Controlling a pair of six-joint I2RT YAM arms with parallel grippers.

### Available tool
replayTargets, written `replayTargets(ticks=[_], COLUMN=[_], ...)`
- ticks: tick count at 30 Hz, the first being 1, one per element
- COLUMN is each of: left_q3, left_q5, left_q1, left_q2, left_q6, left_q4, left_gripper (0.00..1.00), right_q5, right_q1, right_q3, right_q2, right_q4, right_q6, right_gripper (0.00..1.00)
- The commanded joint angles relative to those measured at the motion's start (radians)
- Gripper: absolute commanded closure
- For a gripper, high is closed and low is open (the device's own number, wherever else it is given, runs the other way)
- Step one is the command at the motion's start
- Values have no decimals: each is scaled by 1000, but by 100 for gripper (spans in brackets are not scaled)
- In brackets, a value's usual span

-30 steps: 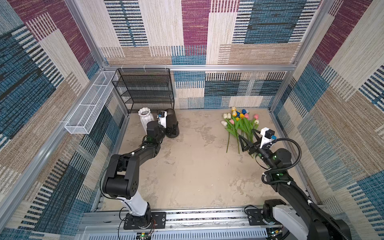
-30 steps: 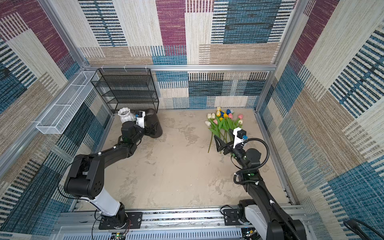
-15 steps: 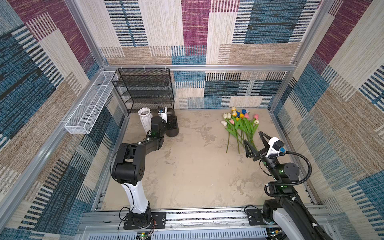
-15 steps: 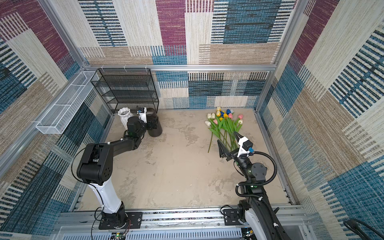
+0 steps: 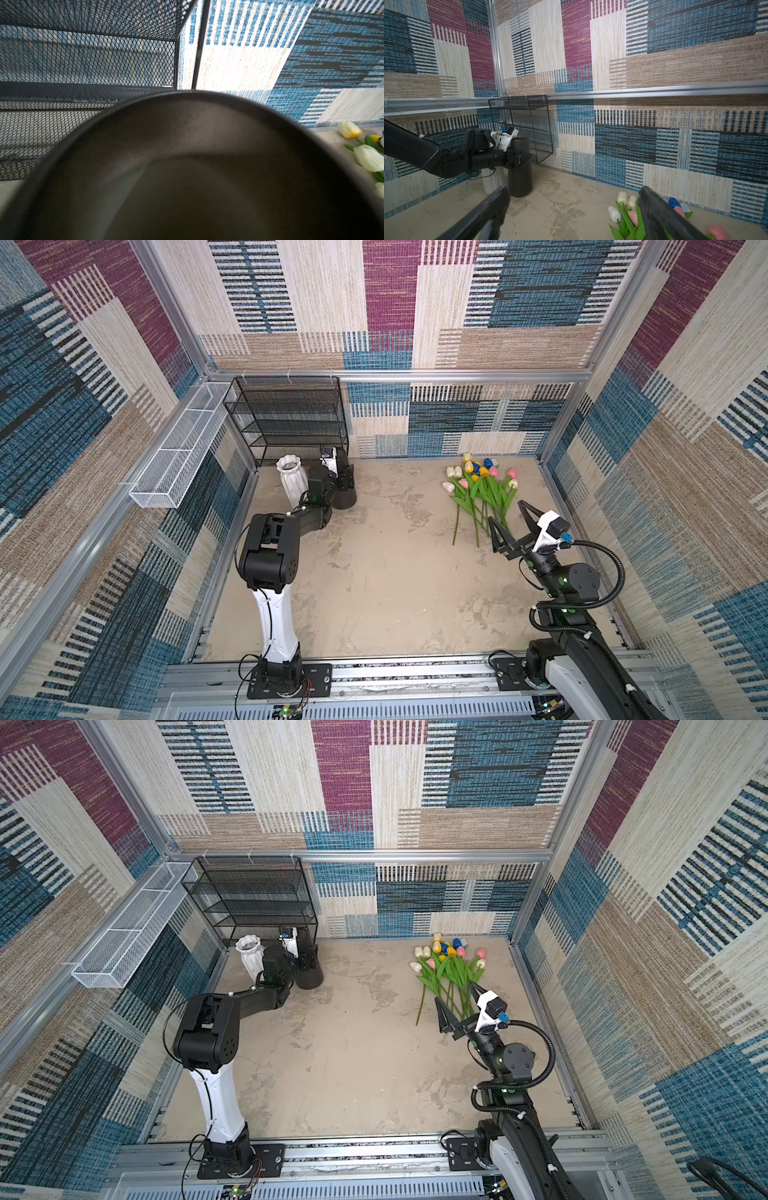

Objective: Arrange the flowers into the vase
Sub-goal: 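Grasp the dark grey vase with the left gripper while the right gripper nears the tulips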

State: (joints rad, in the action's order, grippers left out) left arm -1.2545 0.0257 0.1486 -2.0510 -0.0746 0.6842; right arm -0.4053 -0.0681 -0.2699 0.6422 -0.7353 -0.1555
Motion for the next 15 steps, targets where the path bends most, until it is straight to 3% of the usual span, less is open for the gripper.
replayTargets(ticks=[1, 11, 15], left_q3=[7, 59, 99], left_q5=[-9, 57, 154], left_q1=[-1, -1, 4], left_q2=[2, 60, 106], left_q6=[24, 55, 47], left_q4=[13, 41, 50], left_gripper=[22, 57, 73], right_q5=[-5, -13, -2], right_q1=[0, -1, 0], right_q3=[-7, -15, -12], right_q2=[3, 35, 34], right_q4=[5, -22, -15], right_q6=[1, -5, -7], right_gripper=[0, 0, 0])
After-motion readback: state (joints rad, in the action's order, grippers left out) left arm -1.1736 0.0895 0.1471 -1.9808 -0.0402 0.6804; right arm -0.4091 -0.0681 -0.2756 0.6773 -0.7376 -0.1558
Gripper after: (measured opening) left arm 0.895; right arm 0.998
